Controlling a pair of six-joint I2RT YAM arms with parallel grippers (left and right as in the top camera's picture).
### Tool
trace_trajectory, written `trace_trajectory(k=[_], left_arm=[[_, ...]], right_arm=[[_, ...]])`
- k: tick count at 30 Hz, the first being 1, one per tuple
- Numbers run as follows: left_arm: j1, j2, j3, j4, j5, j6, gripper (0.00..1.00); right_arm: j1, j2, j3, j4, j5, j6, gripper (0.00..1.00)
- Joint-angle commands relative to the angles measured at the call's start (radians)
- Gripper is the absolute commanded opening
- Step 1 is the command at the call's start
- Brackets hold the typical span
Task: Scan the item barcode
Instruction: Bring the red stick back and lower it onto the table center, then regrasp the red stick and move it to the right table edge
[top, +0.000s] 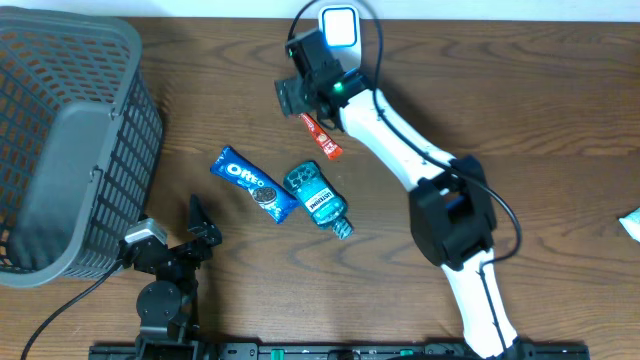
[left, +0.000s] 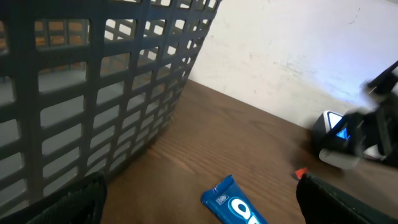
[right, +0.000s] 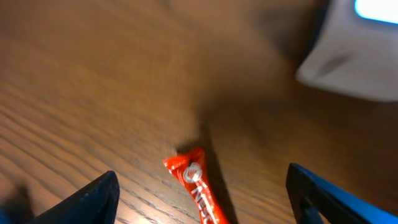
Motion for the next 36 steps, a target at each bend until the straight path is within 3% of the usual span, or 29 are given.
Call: trace_trajectory(k=[1,6,17,18,19,21,28,32,36], left_arm=[[0.005,-0.006,-0.027,-0.021,0.002,0.006,0.98],[0.005,-0.006,-0.027,-0.021,0.002,0.006,0.98],[0.005,-0.006,-0.027,-0.021,0.002,0.006,0.98],[0.005,-0.006,-0.027,-0.021,0.002,0.006,0.98],[0.005,-0.006,-0.027,-0.021,0.002,0.006,0.98],[0.005,-0.006,-0.027,-0.021,0.002,0.006,0.98],[0.005,-0.006,-0.027,-0.021,0.002,0.006,0.98],[0.005,-0.006,-0.027,-0.021,0.002,0.006,0.98],[0.005,-0.006,-0.027,-0.021,0.002,0.006,0.98]], right_arm=[[-0.001,0.032,0.002,0.007,-0.063,-0.095,0.80],[-0.003,0.065,0.002,0.001,-0.063,-0.140,0.75],[-0.015,0.149,-0.003,-0.109,-0.063,-0.144,0.54],[-0.015,0.149,-0.003,-0.117,-0.062,-0.145,0.49],[-0.015,0.149,-0.003,-0.127,-0.054,-0.144,0.36],[-0.019,0.149,-0.003,-0.166,-0.022,-0.142,0.01],[-0.105,0.091,-0.003,-0.438,0.142,-0.042,0.01],[-0.245,-0.011,-0.003,-0.603,0.342,0.049,0.01],[-0.400,-0.059,-0.003,-0.649,0.507,0.048,0.01]])
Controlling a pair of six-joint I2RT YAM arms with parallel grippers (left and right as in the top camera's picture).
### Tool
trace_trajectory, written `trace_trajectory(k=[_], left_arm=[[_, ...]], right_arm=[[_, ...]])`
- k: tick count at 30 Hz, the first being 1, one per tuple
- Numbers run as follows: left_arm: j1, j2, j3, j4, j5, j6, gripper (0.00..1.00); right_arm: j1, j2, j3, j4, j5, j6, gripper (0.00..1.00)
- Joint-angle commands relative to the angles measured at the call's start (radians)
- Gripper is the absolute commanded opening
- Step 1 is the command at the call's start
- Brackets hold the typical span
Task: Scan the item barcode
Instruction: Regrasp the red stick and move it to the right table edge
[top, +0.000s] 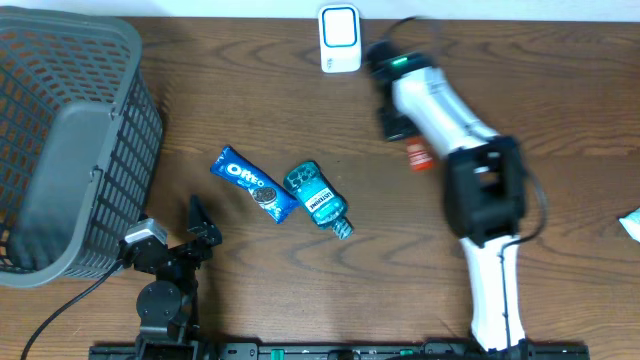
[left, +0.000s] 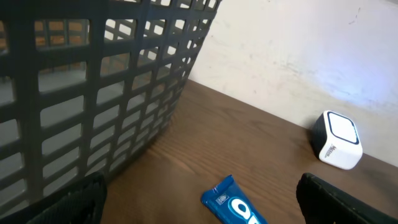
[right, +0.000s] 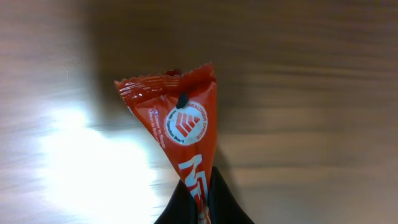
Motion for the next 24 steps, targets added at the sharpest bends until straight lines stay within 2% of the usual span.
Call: trace_trajectory(k=[1,4,13,20,21,22,23,24], left_arm=[[0.005,-0.006,-0.027,-0.021,0.002,0.006,0.98],[0.005,-0.006,-0.027,-0.021,0.002,0.006,0.98],[0.005,-0.006,-0.027,-0.021,0.002,0.006,0.98],[0.005,-0.006,-0.027,-0.021,0.002,0.006,0.98],[0.005,-0.006,-0.027,-0.021,0.002,0.006,0.98],[0.005,-0.006,-0.027,-0.021,0.002,0.006,0.98],[0.005,-0.006,-0.027,-0.021,0.002,0.006,0.98],[0.005,-0.006,-0.027,-0.021,0.002,0.006,0.98]], right_arm=[[-0.174,-0.095,0.000,-0.015,0.277,0.046,0.01],[-0.307,-0.086,-0.001,0.002,0.323,0.046,0.01],[-0.643,-0.051,-0.002,0.083,0.280,0.046,0.01],[-0.816,-0.051,-0.002,0.104,0.089,0.046,0.01],[-0.832,-0.052,-0.002,0.101,0.045,0.045,0.16],[-0.843,-0.053,-0.002,0.096,0.014,0.045,0.38],[-0.851,-0.056,0.000,0.087,-0.015,0.039,0.74],[-0.857,-0.062,0.006,0.072,-0.056,0.037,0.97]])
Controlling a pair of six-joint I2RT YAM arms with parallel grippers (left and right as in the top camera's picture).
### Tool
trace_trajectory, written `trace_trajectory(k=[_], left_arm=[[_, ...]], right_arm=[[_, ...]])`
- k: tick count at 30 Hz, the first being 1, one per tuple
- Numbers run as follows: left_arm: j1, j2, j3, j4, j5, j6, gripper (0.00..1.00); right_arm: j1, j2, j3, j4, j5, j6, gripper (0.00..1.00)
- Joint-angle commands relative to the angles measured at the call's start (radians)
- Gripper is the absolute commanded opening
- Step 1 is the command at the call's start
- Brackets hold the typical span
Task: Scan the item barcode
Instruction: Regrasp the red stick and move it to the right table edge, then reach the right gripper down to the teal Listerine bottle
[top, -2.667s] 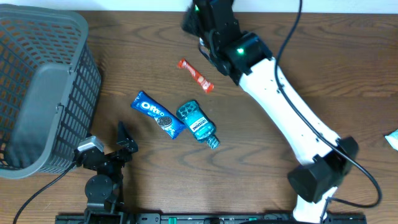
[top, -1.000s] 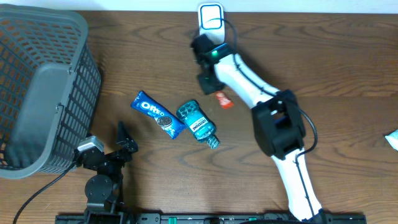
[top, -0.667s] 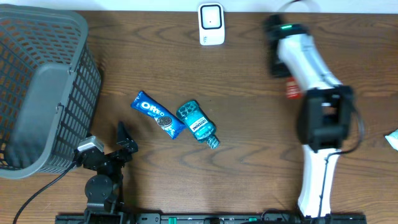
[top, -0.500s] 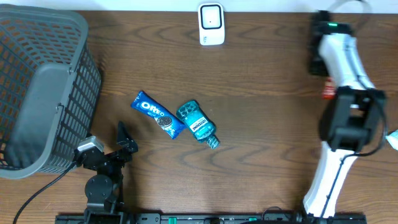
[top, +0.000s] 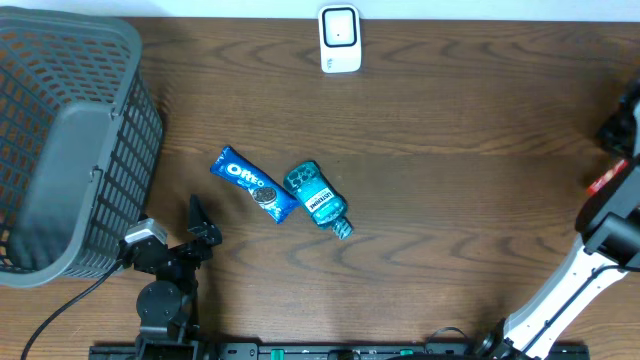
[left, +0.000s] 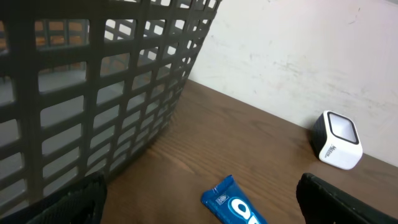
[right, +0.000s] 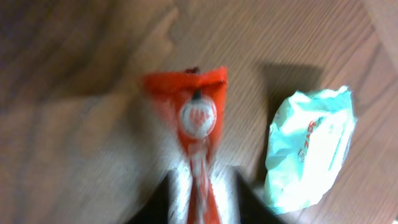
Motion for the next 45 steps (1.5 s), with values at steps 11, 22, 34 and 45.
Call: trace_trajectory(k=[11,22,34,45], left_arm=[[0.005,-0.006,-0.027,-0.021,0.002,0.006,0.98],[0.005,-0.006,-0.027,-0.021,0.002,0.006,0.98],[0.005,-0.006,-0.027,-0.021,0.002,0.006,0.98],[0.005,-0.006,-0.027,-0.021,0.002,0.006,0.98]], right_arm=[[0.229,-0.177,0.035,-0.146,-0.405,0.005,0.99],[0.644,-0.203,0.011,-0.275,-0.842,-0.272,0.99],[1.070,-0.198,-0.069,-0.321,-0.602,-0.203,0.99],[1.254,-0.198,-0.316,-0.124,-0.506,-0.144,0.99]])
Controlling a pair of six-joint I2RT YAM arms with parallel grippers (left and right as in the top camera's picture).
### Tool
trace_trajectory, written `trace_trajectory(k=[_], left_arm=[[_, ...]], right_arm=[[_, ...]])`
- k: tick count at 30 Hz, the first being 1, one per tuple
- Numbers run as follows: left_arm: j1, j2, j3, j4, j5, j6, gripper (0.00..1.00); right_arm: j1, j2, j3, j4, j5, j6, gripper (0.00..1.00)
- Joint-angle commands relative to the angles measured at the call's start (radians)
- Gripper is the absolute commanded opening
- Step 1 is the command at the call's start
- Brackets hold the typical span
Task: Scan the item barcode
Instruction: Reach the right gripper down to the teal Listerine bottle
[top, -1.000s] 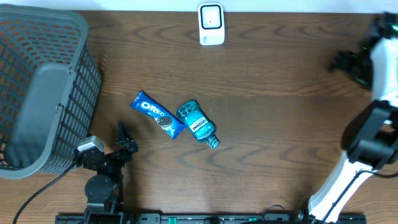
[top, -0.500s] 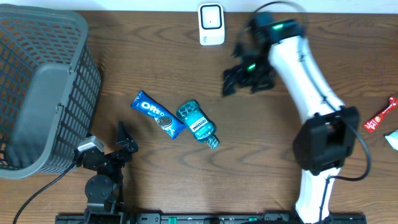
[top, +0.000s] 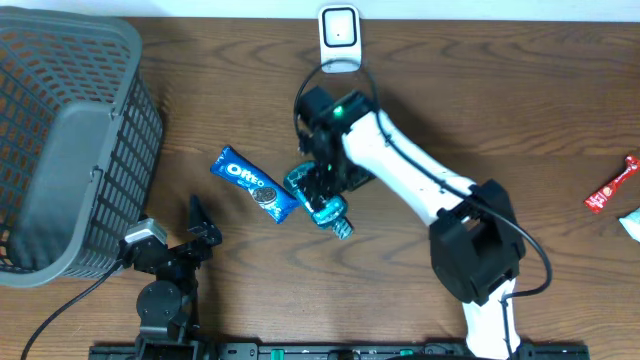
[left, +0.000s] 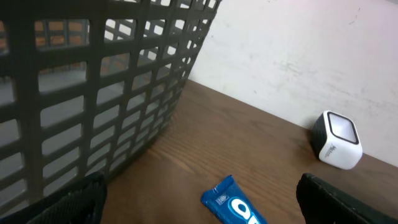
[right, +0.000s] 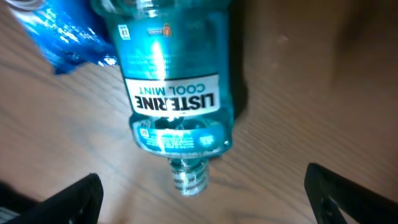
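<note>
A teal Listerine bottle (top: 318, 200) lies mid-table, cap toward the near edge. In the right wrist view the bottle (right: 177, 81) fills the top and its cap (right: 189, 177) points down between the spread fingers. My right gripper (right: 199, 202) hovers open just over the bottle's cap end and holds nothing; overhead it is the right gripper (top: 325, 185). The white scanner (top: 340, 38) stands at the far edge. A blue Oreo pack (top: 252, 184) touches the bottle's left side. A red packet (top: 612, 186) lies at the far right. My left gripper (top: 195, 235) rests open near the front.
A grey mesh basket (top: 70, 130) fills the left side, and its wall (left: 93, 93) looms in the left wrist view. A white-green packet (top: 632, 225) sits at the right edge beside the red packet. The Oreo pack (left: 233, 202) and the scanner (left: 336, 140) show ahead of the left gripper.
The red packet, held at the far right edge before, now lies loose there on the table. My right gripper has opened and moved to mid-table over the Listerine bottle. The left arm is unchanged.
My right gripper stood open around the red packet just below the scanner. Then it was shut on the packet to the scanner's right, then at the table's far right edge beside a white-green packet. Now the red packet lies there and the gripper is over the bottle.
</note>
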Motion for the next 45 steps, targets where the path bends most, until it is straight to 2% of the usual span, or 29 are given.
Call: trace_trajectory(k=[1,9,15,19,25,28,29,34,38,41,45], left_arm=[[0.005,-0.006,-0.027,-0.021,0.002,0.006,0.98],[0.005,-0.006,-0.027,-0.021,0.002,0.006,0.98],[0.005,-0.006,-0.027,-0.021,0.002,0.006,0.98],[0.005,-0.006,-0.027,-0.021,0.002,0.006,0.98],[0.005,-0.006,-0.027,-0.021,0.002,0.006,0.98],[0.005,-0.006,-0.027,-0.021,0.002,0.006,0.98],[0.005,-0.006,-0.027,-0.021,0.002,0.006,0.98],[0.005,-0.006,-0.027,-0.021,0.002,0.006,0.98],[0.005,-0.006,-0.027,-0.021,0.002,0.006,0.98],[0.005,-0.006,-0.027,-0.021,0.002,0.006,0.98],[0.005,-0.006,-0.027,-0.021,0.002,0.006,0.98]], right_arm=[[0.049,0.005,-0.083,0.046,0.033,0.028,0.99],[0.124,0.005,-0.191,0.175,0.056,0.029,0.99],[0.123,0.005,-0.287,0.315,0.164,0.029,0.99],[0.116,0.005,-0.296,0.334,0.175,0.030,0.99],[0.116,0.005,-0.295,0.339,0.168,0.049,0.79],[0.116,0.004,-0.294,0.338,0.153,0.078,0.62],[0.116,0.004,-0.294,0.338,0.143,0.078,0.60],[0.116,0.004,-0.279,0.312,0.112,0.078,0.58],[0.116,0.004,-0.214,0.229,0.055,0.078,0.52],[0.116,0.004,-0.124,0.122,0.048,0.078,0.45],[0.111,0.004,0.004,-0.043,0.037,0.078,0.43]])
